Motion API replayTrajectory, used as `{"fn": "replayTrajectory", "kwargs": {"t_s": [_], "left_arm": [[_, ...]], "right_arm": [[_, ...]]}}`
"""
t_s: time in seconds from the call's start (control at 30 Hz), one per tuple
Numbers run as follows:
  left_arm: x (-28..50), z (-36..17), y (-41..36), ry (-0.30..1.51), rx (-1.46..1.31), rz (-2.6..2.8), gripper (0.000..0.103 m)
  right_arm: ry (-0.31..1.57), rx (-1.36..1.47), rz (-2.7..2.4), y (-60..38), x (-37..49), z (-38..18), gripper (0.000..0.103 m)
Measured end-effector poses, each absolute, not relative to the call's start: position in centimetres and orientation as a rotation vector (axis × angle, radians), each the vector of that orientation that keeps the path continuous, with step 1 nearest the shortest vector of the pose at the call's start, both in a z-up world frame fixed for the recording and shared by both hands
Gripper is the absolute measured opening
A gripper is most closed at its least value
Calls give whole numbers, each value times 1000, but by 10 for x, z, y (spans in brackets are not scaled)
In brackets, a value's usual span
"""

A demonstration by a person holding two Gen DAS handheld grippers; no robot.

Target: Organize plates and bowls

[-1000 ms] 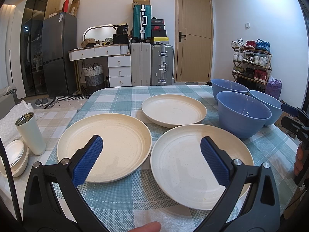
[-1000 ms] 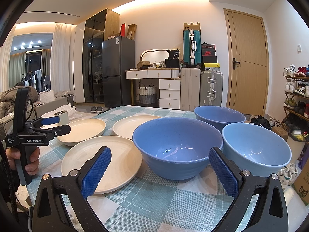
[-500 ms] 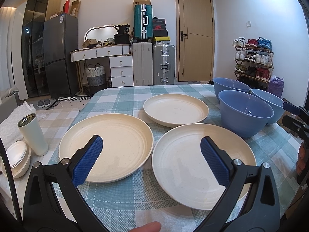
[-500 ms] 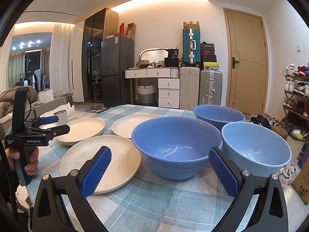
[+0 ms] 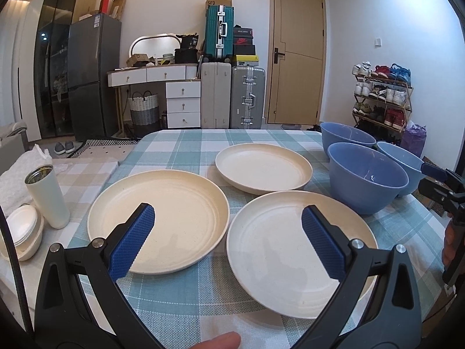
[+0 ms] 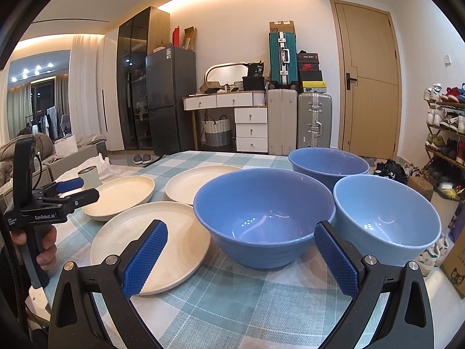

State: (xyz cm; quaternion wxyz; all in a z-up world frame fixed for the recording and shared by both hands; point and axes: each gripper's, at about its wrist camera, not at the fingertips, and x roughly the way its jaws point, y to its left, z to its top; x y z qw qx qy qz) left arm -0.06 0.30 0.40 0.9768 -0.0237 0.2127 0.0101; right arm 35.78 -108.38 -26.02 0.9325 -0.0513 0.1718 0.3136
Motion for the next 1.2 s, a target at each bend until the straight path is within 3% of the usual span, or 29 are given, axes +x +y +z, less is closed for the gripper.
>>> {"fn": "replayTrajectory", "kwargs": {"t_s": [0.7, 1.2], "left_arm": [[-20, 52, 2, 437, -44, 68, 101], [-13, 73, 44, 497, -118, 157, 101]], "right_arm": [[407, -132, 728, -1048, 348, -218, 103], [457, -134, 776, -1002, 358, -188, 103]]}}
